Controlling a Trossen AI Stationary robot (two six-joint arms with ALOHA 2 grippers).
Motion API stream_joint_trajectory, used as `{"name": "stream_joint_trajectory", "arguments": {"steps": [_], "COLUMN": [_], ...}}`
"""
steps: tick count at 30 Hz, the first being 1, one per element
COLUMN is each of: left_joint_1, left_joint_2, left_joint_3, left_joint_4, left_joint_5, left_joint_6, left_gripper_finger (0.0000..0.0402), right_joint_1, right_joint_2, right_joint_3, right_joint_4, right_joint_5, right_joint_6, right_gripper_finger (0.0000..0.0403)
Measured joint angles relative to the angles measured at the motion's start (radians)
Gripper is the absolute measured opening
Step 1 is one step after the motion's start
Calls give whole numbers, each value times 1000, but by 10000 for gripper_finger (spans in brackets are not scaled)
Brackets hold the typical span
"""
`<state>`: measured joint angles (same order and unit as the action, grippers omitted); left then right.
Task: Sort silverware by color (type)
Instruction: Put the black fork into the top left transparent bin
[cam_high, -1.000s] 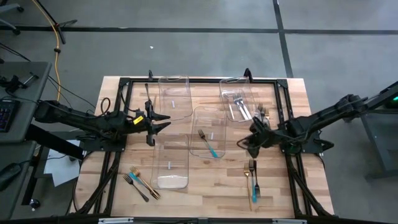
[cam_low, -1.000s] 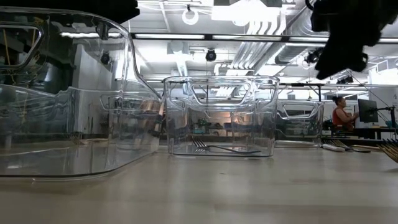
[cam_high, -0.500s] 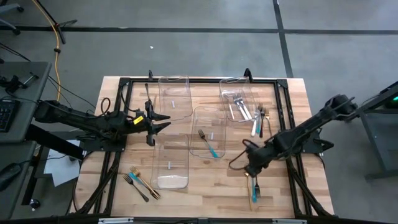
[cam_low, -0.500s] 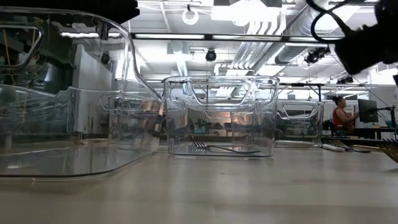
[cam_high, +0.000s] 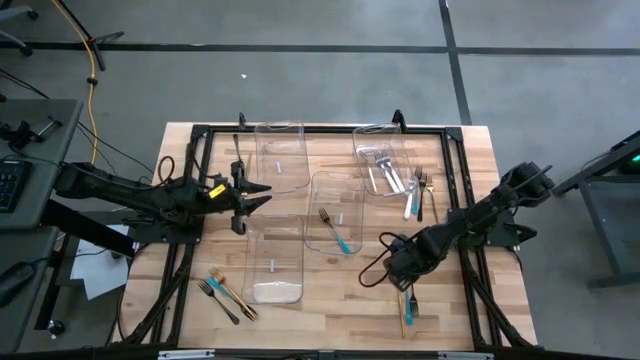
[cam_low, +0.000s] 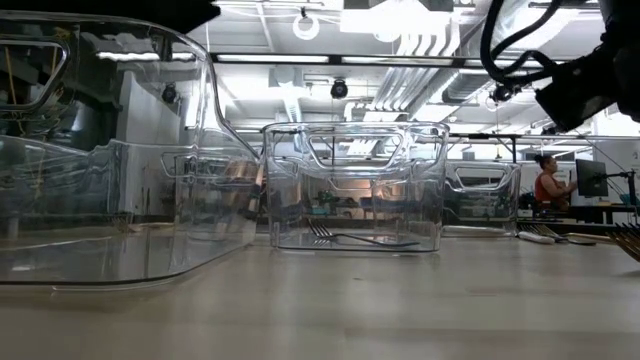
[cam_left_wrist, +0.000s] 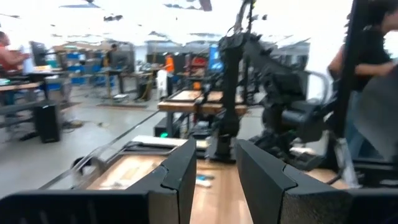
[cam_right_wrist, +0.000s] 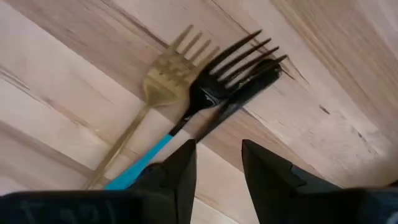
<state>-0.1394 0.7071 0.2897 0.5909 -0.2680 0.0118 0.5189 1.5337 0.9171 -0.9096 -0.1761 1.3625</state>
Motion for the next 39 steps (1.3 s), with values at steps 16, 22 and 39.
{"name": "stream_joint_trajectory", "arguments": {"steps": [16, 22, 39], "left_joint_1": [2, 2, 2], "left_joint_2": [-89, -89, -89], "left_joint_3": [0, 0, 0], "left_joint_4": [-106, -101, -100], "left_joint_5": [23, 23, 22], "left_joint_6": [16, 25, 36], "left_gripper_finger": [106, 106, 106], "right_joint_1": [71, 78, 78], "right_joint_2": [-3, 59, 153], "right_joint_3": [-48, -48, -46], "right_joint_4": [131, 122, 147], "right_joint_5": [26, -12, -37], "right_joint_6": [273, 338, 282], "right_gripper_finger": [124, 124, 124]}}
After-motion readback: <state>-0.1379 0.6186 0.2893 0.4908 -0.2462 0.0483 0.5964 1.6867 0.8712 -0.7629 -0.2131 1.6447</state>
